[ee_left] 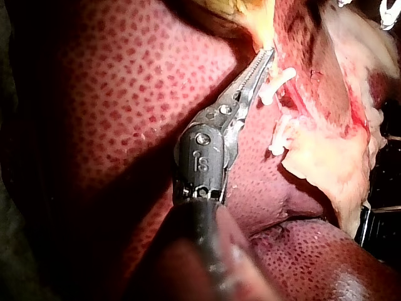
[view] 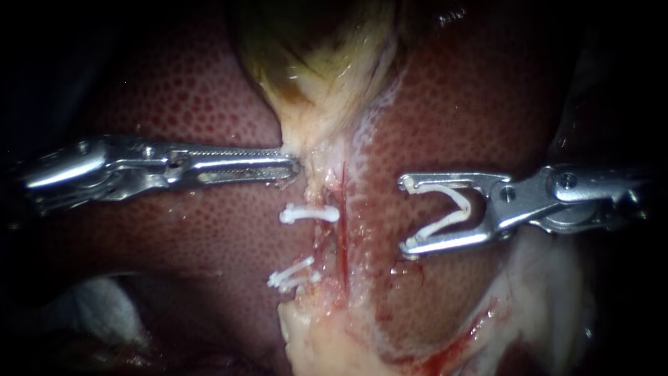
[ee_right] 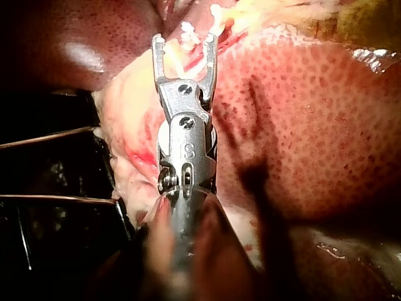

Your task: Clipping first clip right tube

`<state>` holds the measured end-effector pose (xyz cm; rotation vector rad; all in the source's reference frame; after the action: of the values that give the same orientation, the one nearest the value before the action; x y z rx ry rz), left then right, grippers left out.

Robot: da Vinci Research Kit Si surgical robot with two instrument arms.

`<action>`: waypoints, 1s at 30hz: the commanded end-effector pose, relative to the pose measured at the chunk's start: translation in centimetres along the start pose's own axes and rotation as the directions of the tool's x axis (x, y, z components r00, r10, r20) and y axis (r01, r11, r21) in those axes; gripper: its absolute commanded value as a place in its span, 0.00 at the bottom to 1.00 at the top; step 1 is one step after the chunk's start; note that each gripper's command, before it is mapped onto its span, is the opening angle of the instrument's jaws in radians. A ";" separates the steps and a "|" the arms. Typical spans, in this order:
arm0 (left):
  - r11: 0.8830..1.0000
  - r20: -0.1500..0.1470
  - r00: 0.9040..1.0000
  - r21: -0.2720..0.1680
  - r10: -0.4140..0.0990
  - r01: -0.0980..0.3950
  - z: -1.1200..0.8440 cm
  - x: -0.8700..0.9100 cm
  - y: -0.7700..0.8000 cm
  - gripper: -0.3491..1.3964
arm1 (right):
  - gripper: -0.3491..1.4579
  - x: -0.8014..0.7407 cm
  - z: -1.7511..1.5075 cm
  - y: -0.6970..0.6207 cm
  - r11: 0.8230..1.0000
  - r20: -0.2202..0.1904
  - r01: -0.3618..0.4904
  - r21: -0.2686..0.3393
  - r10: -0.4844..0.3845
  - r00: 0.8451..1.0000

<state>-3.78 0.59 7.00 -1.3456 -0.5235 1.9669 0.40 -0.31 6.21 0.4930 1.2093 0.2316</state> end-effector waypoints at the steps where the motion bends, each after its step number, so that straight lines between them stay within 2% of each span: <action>1: 1.000 0.000 1.000 -0.002 0.000 0.000 -0.02 0.00 0.01 0.00 | 0.47 0.00 0.00 0.00 1.000 0.000 0.000 0.000 0.000 1.000; 4: 1.000 -0.001 1.000 0.004 -0.006 0.006 -0.10 0.01 0.00 0.00 | 0.47 0.00 0.00 -0.01 1.000 0.000 0.000 0.001 0.000 1.000; 8: 1.000 -0.004 1.000 0.016 -0.012 0.013 -0.29 0.11 -0.03 0.00 | 0.47 0.01 0.01 -0.01 1.000 0.000 0.000 0.000 0.000 1.000; 10: 1.000 -0.014 1.000 0.022 -0.018 0.018 -0.43 0.19 -0.04 0.00 | 0.47 0.01 0.01 -0.01 1.000 0.000 0.000 0.000 0.000 1.000; 14: 0.998 -0.057 0.998 0.037 -0.039 0.041 -0.72 0.40 -0.05 0.00 | 0.47 0.01 0.01 -0.01 1.000 0.000 0.000 0.000 0.000 1.000; 18: 0.998 -0.102 0.994 0.047 -0.027 0.032 -0.97 0.63 -0.02 0.00 | 0.47 0.01 0.02 -0.01 1.000 0.000 0.000 0.000 0.000 1.000; 23: 0.998 -0.131 0.991 0.050 -0.020 0.027 -1.11 0.77 0.05 0.00 | 0.47 0.01 0.03 -0.01 1.000 0.000 0.000 -0.001 0.000 1.000; 30: 0.998 -0.132 0.991 0.056 -0.013 0.020 -1.11 0.75 0.10 0.00 | 0.47 0.00 0.07 -0.02 1.000 0.000 0.001 -0.002 -0.001 1.000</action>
<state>-2.96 1.02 6.01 -1.4191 -0.4127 1.8500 0.47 -0.34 6.22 0.4890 1.2089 0.2329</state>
